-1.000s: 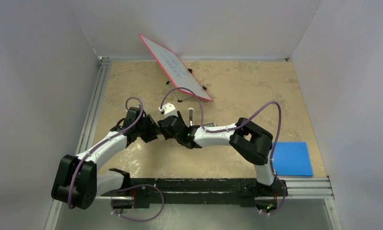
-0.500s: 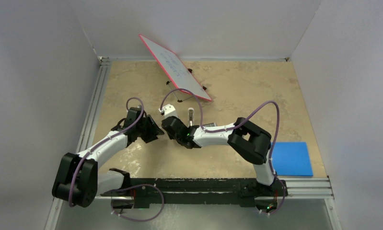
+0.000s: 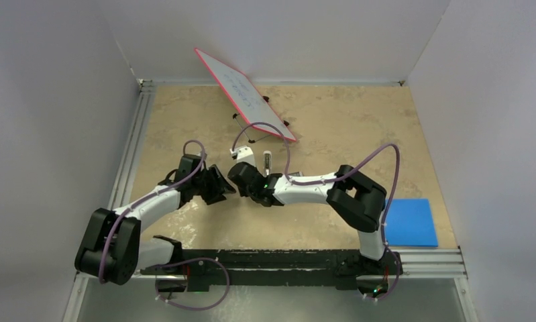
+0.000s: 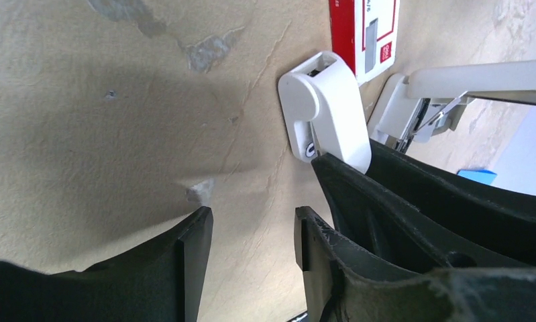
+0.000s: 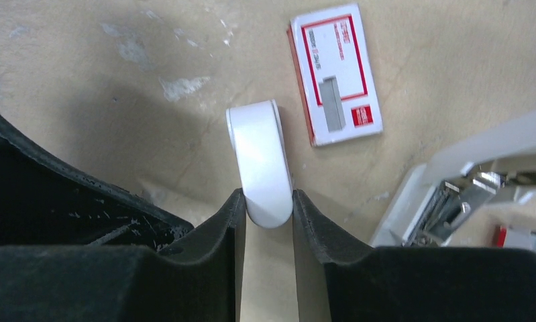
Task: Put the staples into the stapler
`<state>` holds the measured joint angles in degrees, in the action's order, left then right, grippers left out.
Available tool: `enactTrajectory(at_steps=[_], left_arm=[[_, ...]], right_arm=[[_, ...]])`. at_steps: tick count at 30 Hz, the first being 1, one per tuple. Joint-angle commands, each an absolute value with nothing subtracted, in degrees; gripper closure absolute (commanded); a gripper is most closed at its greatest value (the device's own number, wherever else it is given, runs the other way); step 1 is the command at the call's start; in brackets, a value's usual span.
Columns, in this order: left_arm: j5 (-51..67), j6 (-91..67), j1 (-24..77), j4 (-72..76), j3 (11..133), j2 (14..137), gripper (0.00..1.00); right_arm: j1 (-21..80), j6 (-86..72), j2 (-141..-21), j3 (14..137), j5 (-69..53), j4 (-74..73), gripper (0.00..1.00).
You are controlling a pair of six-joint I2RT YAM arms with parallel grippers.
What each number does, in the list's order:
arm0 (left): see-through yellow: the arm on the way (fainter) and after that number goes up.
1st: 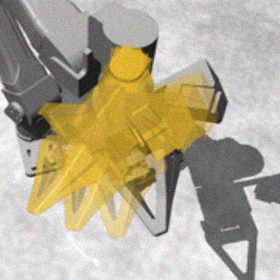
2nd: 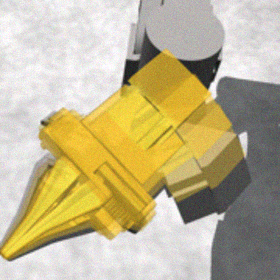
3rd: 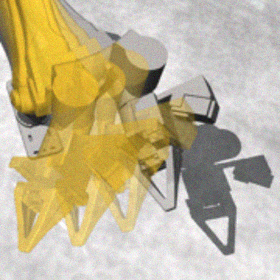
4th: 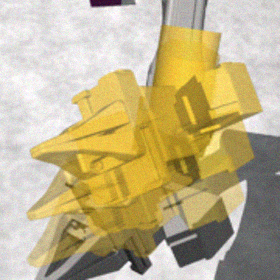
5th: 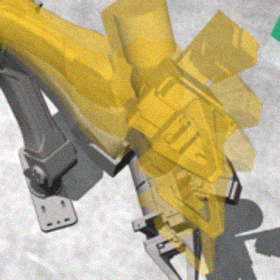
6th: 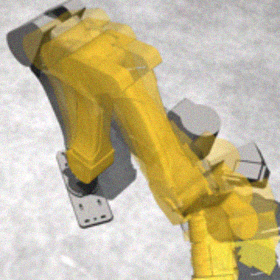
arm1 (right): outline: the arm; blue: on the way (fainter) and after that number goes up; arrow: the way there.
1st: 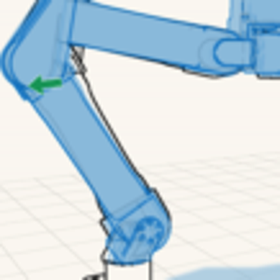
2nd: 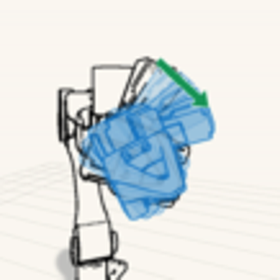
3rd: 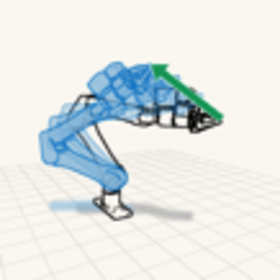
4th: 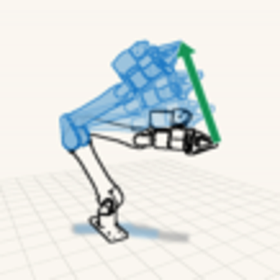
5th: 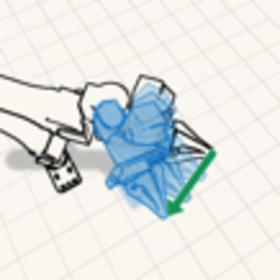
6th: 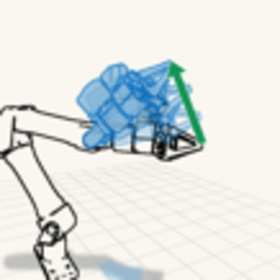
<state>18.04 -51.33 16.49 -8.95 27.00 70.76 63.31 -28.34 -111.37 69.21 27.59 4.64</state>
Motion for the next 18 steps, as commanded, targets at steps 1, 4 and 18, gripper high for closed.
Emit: enactTrajectory(at_steps=[1,4,18], left_arm=[[22.3,-50.0,16.1,-3.0,25.9,71.5,0.52],[25.6,-50.4,16.1,0.1,24.9,72.6,0.52],[29.4,-54.1,16.1,8.4,22.8,77.2,0.77]], right_arm=[[63.2,-38.3,-107.1,71.2,25.0,-4.0,0.82],[63.2,-43.0,-107.6,72.1,23.2,-7.2,0.83],[63.2,-54.2,-105.2,69.8,17.8,-4.3,0.85]])
